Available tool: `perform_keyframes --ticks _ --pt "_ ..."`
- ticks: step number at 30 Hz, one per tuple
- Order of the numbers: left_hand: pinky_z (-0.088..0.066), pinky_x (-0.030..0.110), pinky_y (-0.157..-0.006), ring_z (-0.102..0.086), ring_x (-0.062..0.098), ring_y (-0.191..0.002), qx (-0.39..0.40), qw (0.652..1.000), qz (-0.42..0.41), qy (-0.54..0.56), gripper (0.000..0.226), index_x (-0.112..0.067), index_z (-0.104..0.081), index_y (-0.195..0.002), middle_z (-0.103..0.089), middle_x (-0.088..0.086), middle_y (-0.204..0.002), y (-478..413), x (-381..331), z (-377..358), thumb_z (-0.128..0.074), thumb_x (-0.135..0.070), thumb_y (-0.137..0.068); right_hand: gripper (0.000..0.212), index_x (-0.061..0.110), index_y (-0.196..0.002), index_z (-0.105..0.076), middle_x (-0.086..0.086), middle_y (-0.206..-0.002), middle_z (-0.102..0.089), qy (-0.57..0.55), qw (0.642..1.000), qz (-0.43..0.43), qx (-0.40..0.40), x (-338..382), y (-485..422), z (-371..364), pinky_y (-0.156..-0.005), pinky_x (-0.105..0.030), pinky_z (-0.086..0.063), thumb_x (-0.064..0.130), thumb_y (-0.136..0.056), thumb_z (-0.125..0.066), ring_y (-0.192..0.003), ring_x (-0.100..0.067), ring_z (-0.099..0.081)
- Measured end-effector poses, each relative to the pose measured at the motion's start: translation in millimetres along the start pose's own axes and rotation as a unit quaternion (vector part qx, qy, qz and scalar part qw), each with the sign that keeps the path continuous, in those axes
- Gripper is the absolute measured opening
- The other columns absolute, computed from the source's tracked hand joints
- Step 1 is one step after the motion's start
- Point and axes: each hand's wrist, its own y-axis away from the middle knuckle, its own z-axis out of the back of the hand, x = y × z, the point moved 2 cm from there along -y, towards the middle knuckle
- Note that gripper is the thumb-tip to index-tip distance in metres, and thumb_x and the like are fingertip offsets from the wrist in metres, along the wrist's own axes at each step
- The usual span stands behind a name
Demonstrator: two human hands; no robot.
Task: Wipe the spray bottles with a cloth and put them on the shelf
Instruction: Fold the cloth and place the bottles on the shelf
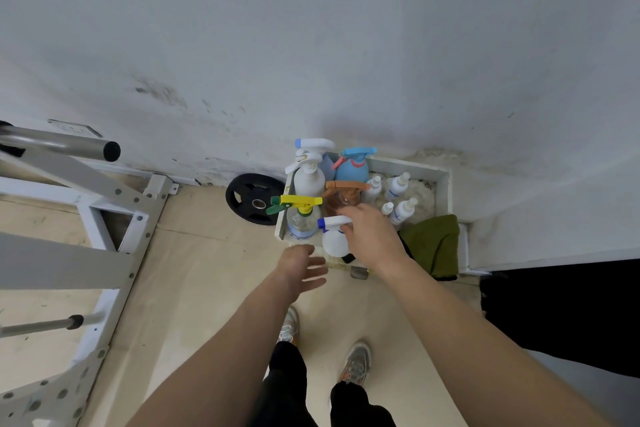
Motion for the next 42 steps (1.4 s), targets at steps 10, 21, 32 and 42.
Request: perform_keyframes --ticks 10,21,32,42 --pt "-0.054 0.036 -0.073 -0.068 0.029 -0.101 0.001 0.995 0.023 0.095 0.023 -0.019 -0.058 -0.122 -0.065 0.012 -0.101 -43 19 -40 -0.045 -0.023 -0.103 0.027 0.017 -0.124 -0.069 -0.006 -0.12 -0.065 -0.038 0.999 -0.015 -0.017 -13 1 -4 -0.088 -0.039 -0.05 0.016 -0.098 -0.062 -0.107 -0.027 -0.06" --pt "-0.056 0.035 -0.077 -0.07 0.028 -0.095 0.009 1.0 -0.016 -0.02 0.047 -0.025 -0.047 -0.141 -0.068 0.011 -0.113 -37 18 -35 -0.042 -0.007 -0.097 0.029 0.024 -0.126 -0.067 -0.002 -0.12 -0.065 -0.092 0.995 -0.033 0.034 -26 5 0 -0.092 -0.042 -0.052 0.022 -0.097 -0.067 -0.108 -0.022 -0.06" --pt "-0.052 0.033 -0.071 -0.067 0.015 -0.081 -0.061 0.9 -0.294 -0.315 0.032 -0.023 -0.055 -0.113 -0.066 -0.009 -0.093 17 -6 -51 -0.072 -0.032 -0.087 0.022 0.021 -0.115 -0.075 -0.003 -0.107 -0.07 -0.155 0.985 -0.075 0.024 -52 19 37 -0.076 -0.025 -0.04 0.014 -0.097 -0.064 -0.094 -0.019 -0.059" --pt "-0.05 0.023 -0.069 -0.065 0.015 -0.082 -0.036 0.845 -0.4 -0.354 0.023 -0.023 -0.064 -0.113 -0.067 -0.008 -0.095 18 -29 -84 -0.072 -0.023 -0.091 0.025 0.023 -0.113 -0.076 0.002 -0.097 -0.069 -0.194 0.977 -0.085 0.01 -79 21 32 -0.061 -0.014 -0.034 0.01 -0.096 -0.063 -0.087 -0.014 -0.058"
